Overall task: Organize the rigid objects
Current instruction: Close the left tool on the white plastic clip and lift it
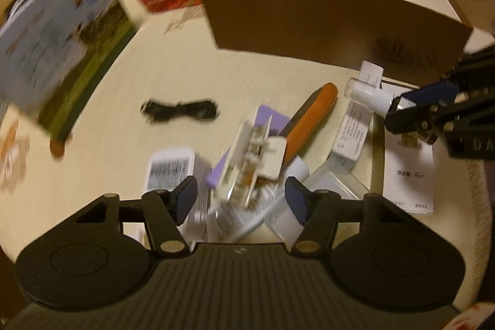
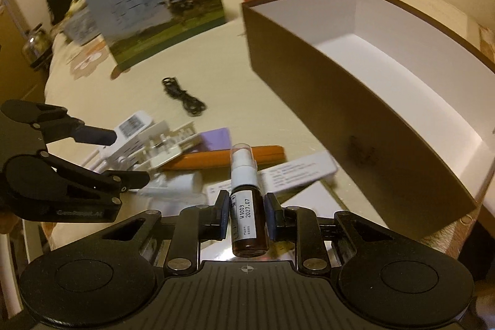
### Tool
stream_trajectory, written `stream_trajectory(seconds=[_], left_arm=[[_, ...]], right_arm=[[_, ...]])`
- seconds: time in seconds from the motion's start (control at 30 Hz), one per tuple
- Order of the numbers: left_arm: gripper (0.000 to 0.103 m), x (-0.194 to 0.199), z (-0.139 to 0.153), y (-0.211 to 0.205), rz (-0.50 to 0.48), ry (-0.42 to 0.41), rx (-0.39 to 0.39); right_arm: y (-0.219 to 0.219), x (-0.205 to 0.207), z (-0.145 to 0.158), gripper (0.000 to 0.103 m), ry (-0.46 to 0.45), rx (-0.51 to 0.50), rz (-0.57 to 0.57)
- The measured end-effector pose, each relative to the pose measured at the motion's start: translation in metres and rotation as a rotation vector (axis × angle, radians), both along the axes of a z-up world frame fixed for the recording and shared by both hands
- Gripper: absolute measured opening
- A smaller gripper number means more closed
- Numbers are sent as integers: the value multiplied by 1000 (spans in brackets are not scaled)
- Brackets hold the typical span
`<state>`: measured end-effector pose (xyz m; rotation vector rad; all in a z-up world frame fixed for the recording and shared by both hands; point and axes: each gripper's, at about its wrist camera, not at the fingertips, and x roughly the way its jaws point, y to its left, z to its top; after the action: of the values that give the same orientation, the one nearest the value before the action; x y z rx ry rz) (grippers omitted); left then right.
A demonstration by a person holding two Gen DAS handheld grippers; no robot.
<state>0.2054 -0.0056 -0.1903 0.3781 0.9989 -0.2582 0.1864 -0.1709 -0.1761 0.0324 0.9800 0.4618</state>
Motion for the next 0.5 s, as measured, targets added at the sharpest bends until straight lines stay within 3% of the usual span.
stream_trajectory(seconds=[0.2,0.43,0.5], left_arm=[[59,10,-10,-13,-102,-11,47],[34,15,-16,-11,-129,17,25],[32,14,-16,-11,-126,12,21]], right_arm=[[-12,5,-2,20,11,7,-44],[-24,5,-5,20,24,11,-79],[-25,4,-5,20,26,11,-83]])
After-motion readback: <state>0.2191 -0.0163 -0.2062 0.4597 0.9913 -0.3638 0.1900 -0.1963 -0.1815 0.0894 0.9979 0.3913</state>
